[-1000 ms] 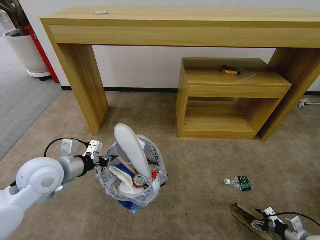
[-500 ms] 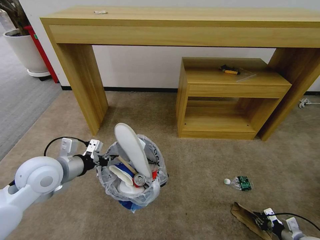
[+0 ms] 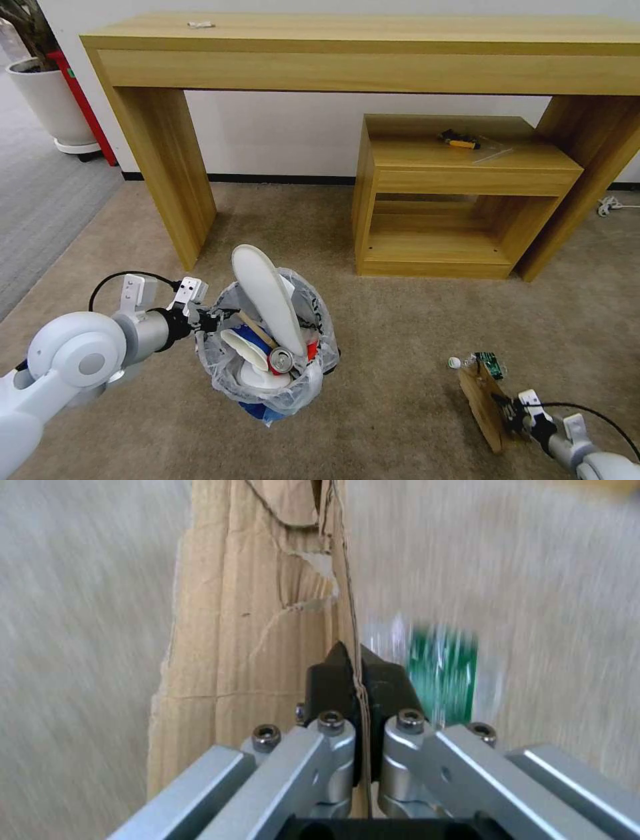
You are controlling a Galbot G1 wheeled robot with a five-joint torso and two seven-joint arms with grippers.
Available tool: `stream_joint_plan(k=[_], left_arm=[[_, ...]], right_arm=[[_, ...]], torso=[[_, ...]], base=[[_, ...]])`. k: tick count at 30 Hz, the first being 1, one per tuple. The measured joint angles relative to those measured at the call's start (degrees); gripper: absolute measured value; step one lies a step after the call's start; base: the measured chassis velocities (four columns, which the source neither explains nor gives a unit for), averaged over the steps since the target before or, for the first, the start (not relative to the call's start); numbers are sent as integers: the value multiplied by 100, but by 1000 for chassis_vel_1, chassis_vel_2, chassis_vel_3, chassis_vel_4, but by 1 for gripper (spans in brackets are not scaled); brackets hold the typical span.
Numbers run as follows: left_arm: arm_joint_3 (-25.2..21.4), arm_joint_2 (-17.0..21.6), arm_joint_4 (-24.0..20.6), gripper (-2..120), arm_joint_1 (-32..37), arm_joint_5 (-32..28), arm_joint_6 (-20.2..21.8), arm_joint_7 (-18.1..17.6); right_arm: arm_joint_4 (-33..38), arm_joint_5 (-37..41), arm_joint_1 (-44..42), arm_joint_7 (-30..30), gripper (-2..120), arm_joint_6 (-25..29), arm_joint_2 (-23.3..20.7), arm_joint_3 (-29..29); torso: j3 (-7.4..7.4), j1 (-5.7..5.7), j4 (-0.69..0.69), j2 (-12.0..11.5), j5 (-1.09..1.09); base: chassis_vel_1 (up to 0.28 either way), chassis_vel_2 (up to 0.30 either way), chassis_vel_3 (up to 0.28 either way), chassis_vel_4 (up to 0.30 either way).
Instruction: Pick up the trash bin and place the garbage on the floor into it.
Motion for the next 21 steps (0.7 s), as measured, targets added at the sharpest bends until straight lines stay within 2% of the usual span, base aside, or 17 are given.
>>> stream_joint_plan(k=[3, 4, 7, 9, 11, 12, 15, 16, 19, 20, 21], left_arm=[[62, 0, 19, 0, -52, 0, 0, -16], [62, 0, 19, 0, -52, 0, 0, -16], [181, -1, 97, 0, -157, -1, 0, -33], [225, 8, 133, 0, -193, -1, 0, -34], [328, 21, 213, 0, -279, -1, 0, -33], [328, 21, 213, 0, -279, -1, 0, -33], [578, 28, 415, 0, -481, -1, 0, -28], [578, 28, 415, 0, -481, -1, 0, -28], [826, 32, 600, 0, -674, -19, 0, 18], [826, 32, 600, 0, -674, -19, 0, 18], [928, 31, 663, 0, -754, -20, 0, 37]], right_arm=[[969, 320, -16, 19, 0, -127, -64, 161], [969, 320, -16, 19, 0, -127, -64, 161], [1980, 754, 209, 124, 0, -432, -203, 112], [2202, 864, 346, 168, 0, -533, -244, 12], [2581, 1081, 790, 319, 0, -700, -341, -353], [2581, 1081, 790, 319, 0, -700, -341, -353], [3003, 1461, 1763, 472, 0, -984, -438, -1075], [3003, 1461, 1763, 472, 0, -984, -438, -1075], [3207, 1874, 2708, 450, 0, -1191, -447, -1843], [3207, 1874, 2708, 450, 0, -1191, -447, -1843], [3214, 2006, 2965, 447, 0, -1199, -435, -2133]], torso=[[0, 0, 0, 0, -1], [0, 0, 0, 0, -1], [0, 0, 1, 0, -4], [0, 0, 0, 0, -4], [0, 0, 0, 0, 0], [0, 0, 0, 0, 0], [1, 0, 2, 0, -1], [1, 0, 2, 0, -1], [1, 0, 2, 0, 0], [1, 0, 2, 0, 0], [0, 0, 2, 0, -1]], base=[[0, 0, 0, 0], [0, 0, 0, 0], [0, 0, 0, 0], [0, 0, 0, 0], [0, 0, 0, 0], [0, 0, 0, 0], [0, 0, 0, 0], [0, 0, 0, 0], [0, 0, 0, 0], [0, 0, 0, 0], [0, 0, 0, 0]])
